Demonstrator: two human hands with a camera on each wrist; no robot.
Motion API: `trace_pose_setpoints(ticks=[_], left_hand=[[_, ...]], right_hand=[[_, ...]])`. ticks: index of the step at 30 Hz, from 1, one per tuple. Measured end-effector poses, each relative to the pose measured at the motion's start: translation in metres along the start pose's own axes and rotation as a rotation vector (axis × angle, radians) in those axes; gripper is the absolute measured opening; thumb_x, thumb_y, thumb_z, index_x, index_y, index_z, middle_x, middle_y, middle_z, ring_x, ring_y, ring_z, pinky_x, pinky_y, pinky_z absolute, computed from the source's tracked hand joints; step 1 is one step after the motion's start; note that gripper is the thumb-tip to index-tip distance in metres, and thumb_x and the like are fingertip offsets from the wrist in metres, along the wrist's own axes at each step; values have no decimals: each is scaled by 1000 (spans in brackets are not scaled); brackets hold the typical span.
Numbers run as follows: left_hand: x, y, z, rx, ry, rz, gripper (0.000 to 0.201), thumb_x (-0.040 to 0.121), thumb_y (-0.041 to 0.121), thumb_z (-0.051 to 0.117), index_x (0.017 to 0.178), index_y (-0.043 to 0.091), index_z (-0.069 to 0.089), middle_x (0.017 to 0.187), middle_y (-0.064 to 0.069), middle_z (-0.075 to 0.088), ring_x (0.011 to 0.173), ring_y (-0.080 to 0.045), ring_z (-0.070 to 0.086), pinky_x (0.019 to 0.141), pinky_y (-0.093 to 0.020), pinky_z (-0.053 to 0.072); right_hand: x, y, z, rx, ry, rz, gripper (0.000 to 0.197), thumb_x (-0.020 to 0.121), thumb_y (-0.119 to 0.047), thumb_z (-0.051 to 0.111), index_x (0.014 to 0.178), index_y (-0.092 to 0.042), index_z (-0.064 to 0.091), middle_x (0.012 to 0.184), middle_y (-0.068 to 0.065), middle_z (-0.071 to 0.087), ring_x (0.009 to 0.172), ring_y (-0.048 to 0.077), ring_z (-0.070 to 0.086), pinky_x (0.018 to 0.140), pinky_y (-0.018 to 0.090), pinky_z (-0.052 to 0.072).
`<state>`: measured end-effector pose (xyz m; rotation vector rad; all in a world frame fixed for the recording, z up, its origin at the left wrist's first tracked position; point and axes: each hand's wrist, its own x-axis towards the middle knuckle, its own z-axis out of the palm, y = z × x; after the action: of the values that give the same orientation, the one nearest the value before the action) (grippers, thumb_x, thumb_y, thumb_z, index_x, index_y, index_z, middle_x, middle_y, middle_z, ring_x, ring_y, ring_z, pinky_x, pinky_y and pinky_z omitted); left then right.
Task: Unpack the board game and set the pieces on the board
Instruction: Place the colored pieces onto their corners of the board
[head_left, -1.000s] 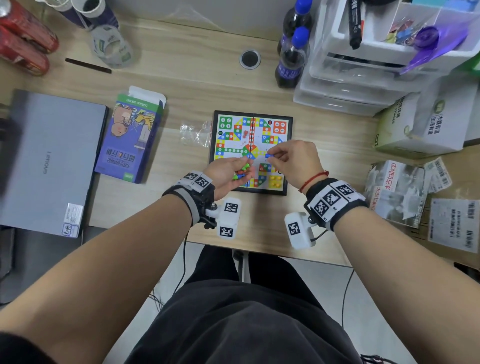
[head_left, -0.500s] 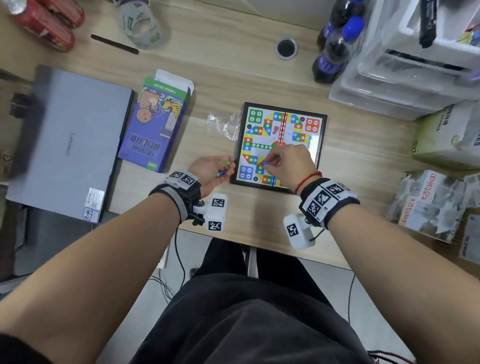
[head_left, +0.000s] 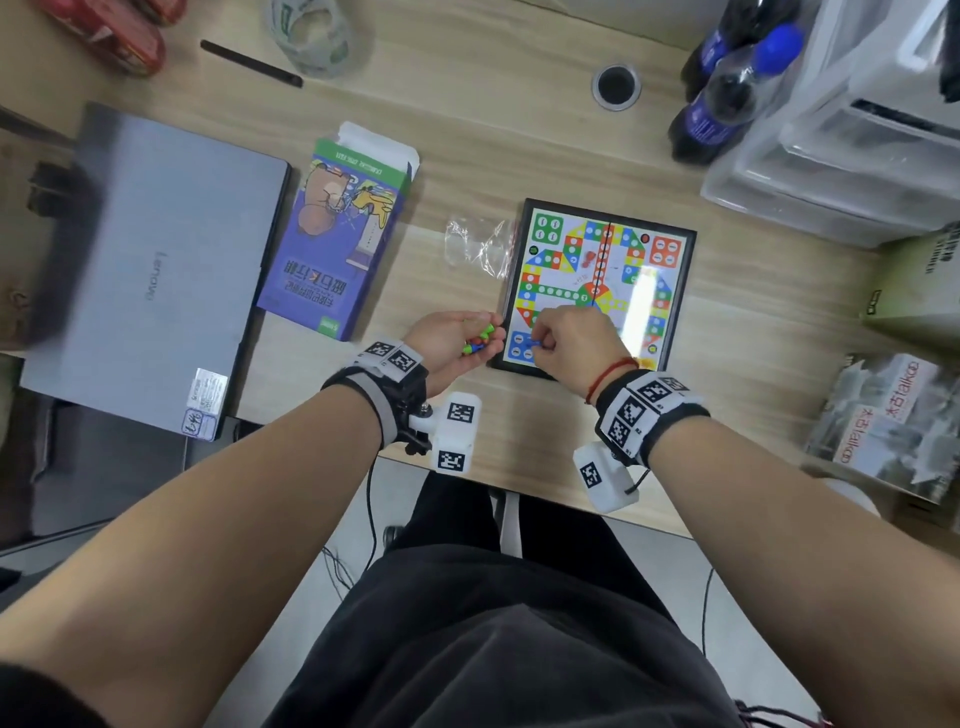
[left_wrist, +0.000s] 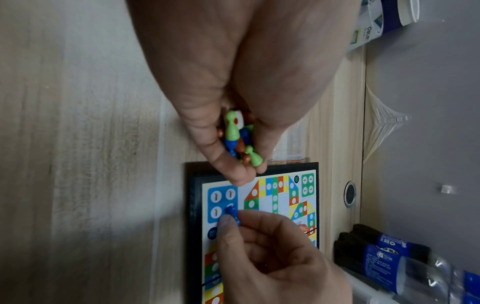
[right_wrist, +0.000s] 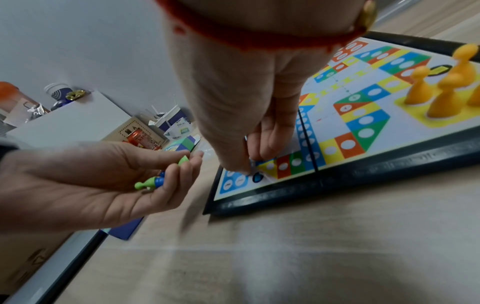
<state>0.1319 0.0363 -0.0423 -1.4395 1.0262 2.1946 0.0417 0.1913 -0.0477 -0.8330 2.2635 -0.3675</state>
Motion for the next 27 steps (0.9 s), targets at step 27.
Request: trace_pose_setpoints(ticks=[27], left_hand=[[4, -5, -6, -78, -48, -54, 21, 100, 15, 51, 98, -1, 65, 86, -13, 65, 78, -21, 64, 77, -25, 58]], right_hand=[[-4, -4, 0, 45, 44, 5, 23, 80, -21, 64, 102, -14, 66, 89, 2, 67, 82, 20, 61, 76, 34, 52]])
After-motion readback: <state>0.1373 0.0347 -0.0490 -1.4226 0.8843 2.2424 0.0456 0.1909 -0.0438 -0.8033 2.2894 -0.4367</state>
